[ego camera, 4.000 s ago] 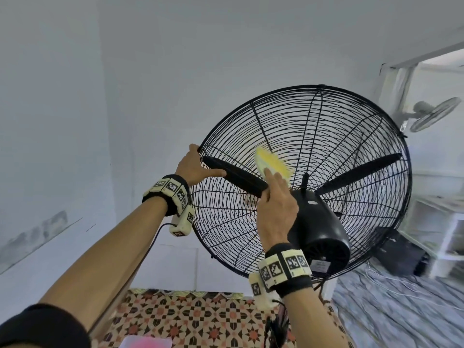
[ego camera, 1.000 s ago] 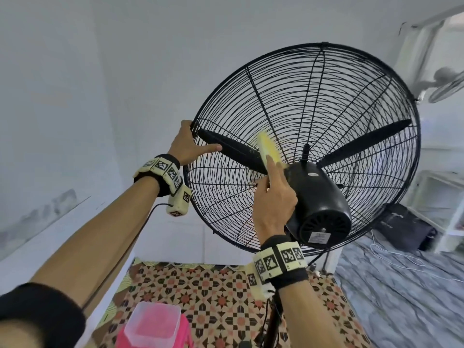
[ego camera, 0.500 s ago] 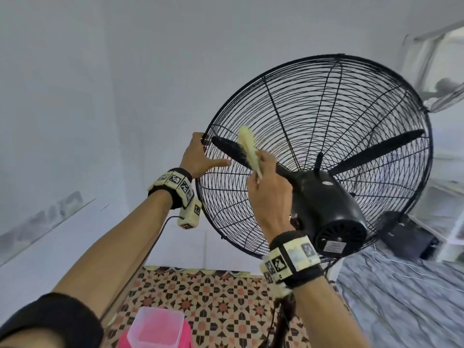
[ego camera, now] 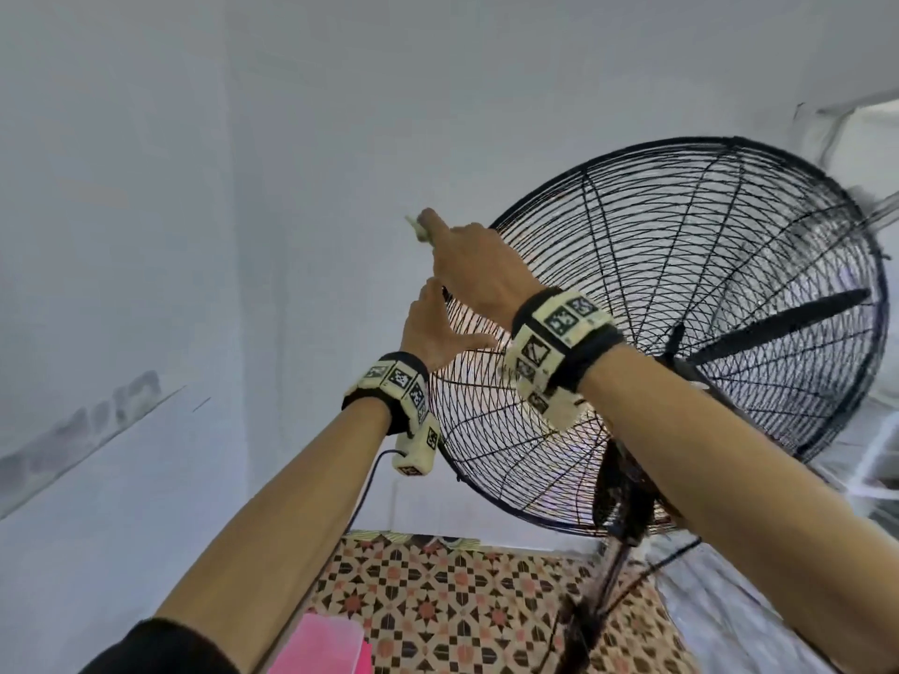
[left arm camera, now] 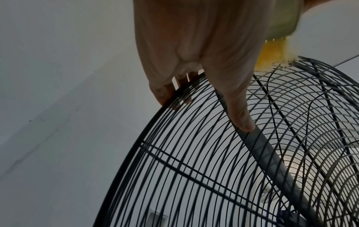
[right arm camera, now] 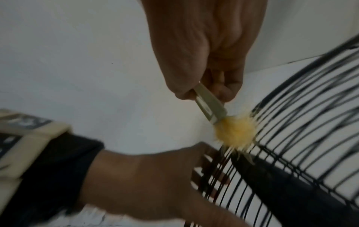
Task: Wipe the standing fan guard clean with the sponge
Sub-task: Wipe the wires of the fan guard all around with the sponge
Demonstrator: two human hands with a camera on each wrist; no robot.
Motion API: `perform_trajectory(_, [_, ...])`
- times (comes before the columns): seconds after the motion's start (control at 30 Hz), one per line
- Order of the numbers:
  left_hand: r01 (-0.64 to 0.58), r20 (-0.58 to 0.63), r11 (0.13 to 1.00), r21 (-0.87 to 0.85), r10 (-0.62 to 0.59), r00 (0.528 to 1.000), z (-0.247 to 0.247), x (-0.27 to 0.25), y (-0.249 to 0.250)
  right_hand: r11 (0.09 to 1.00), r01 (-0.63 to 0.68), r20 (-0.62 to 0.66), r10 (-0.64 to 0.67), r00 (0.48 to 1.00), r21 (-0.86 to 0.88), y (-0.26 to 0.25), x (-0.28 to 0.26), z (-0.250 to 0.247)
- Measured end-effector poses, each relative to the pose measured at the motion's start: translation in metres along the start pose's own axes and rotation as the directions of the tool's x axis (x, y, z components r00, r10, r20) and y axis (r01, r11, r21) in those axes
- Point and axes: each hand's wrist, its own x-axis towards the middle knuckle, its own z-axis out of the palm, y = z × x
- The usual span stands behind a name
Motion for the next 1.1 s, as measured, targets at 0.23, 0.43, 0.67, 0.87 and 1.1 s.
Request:
perform_trajectory(0.23, [-0.013, -0.016, 0.997, -0.081, 0.012, 1.000, -0.002, -0.005, -0.013, 0.999, 0.032, 0.149, -0.033, 0.988, 0.011, 0.010, 0.022, -0.023])
perform_trajectory(0.43, [-0.024, -0.037, 0.993, -0.113, 0.020, 0.999, -0.002, -0.009, -0.004, 0.987, 0.146, 0.157, -0.135, 0.978, -0.060, 0.011, 0.016, -0.035])
perform_trajectory(0.67, [0.004, -0.008, 0.996, -0.092, -0.004, 1.000, -0.005, -0.011, -0.007, 0.977, 0.202, 0.150, -0.211, 0.966, 0.070, 0.034, -0.002, -0.035])
perform_trajectory(0.87, [0.015, -0.007, 0.995, -0.098, -0.015, 1.000, -0.004, -0.011, -0.003, 0.933, 0.333, 0.134, -0.350, 0.927, 0.134, 0.044, -0.017, -0.047])
perform_trajectory(1.1, [0.048, 0.004, 0.992, -0.115, -0.048, 0.999, -0.005, -0.011, -0.004, 0.913, 0.359, 0.265, -0.401, 0.877, 0.192, 0.077, -0.047, -0.049])
